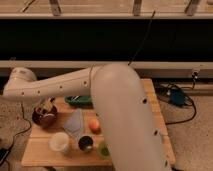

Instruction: Wipe purple bowl with eraser

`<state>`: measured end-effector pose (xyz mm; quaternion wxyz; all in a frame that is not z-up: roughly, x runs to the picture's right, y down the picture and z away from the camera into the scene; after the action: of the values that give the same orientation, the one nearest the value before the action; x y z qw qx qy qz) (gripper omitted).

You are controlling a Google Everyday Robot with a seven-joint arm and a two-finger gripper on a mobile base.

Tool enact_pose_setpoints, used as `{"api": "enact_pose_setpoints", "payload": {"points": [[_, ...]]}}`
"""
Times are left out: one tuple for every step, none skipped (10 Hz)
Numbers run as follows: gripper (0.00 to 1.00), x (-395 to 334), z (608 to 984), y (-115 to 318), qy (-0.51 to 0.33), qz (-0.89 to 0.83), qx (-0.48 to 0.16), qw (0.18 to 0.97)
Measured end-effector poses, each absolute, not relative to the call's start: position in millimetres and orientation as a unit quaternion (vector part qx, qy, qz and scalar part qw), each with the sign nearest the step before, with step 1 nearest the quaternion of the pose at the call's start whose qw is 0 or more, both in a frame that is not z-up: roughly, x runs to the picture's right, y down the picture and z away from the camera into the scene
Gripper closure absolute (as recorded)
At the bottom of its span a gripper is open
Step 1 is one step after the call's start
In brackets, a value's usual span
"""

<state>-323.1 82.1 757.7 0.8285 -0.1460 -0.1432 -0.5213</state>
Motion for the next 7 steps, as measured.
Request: {"api": "enact_pose_setpoints", "payload": {"points": [[1.00,-322,761,76,-0.143,-0.517,-0.145,0.832],[1.00,-323,765,71,-0.147,-0.517,-0.142,0.831],[1.00,-333,767,69,-0.157,-0.523,-0.140,0.826],[1.00,-340,769,69,-0.164,-0.527,-0.140,0.822],[1.00,-350,771,71,-0.175,-0.534,-0.141,0.815],[1.00,-361,772,74,-0.188,-0.540,-0.144,0.808],[1.00,-370,774,80,-0.203,-0.547,-0.148,0.799]]}}
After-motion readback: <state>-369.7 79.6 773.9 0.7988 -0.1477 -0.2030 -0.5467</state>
